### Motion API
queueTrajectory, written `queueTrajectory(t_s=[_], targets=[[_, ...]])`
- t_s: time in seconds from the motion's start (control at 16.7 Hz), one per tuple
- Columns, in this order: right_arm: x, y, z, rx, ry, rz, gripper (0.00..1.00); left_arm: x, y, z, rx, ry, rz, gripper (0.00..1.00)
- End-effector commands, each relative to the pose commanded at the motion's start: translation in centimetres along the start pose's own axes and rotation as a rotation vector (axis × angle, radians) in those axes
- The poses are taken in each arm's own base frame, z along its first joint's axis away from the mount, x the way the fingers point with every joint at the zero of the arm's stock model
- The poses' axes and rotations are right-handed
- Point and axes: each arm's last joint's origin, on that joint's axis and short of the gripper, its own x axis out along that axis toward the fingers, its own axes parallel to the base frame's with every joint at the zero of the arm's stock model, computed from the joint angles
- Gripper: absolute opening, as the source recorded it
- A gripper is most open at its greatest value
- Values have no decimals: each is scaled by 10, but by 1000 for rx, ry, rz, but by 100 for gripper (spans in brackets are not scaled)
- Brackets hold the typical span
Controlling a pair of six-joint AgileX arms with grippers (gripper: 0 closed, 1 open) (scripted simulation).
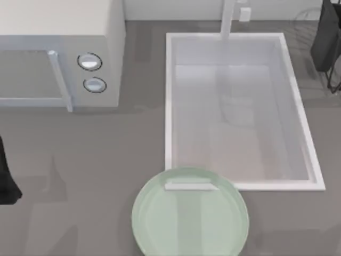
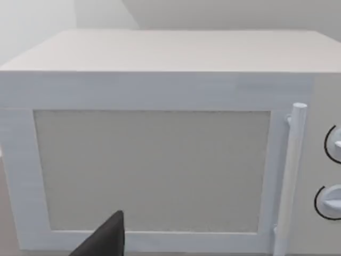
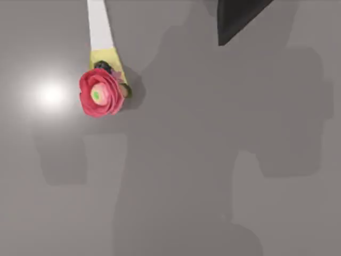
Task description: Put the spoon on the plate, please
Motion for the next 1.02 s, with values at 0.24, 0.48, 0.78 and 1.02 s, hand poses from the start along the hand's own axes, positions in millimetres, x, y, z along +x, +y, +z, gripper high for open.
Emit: queueTrajectory(t_s=[0.24, 0.48, 0.78, 1.02], targets=[[16, -26, 18, -39, 318, 97, 100, 0, 0, 0, 0, 0, 0, 100], [33, -48, 30, -55, 510, 196, 100, 0, 0, 0, 0, 0, 0, 100], [38, -56, 33, -58, 562, 230, 100, 0, 0, 0, 0, 0, 0, 100], [42, -54, 32, -60, 562, 231, 100, 0, 0, 0, 0, 0, 0, 100]])
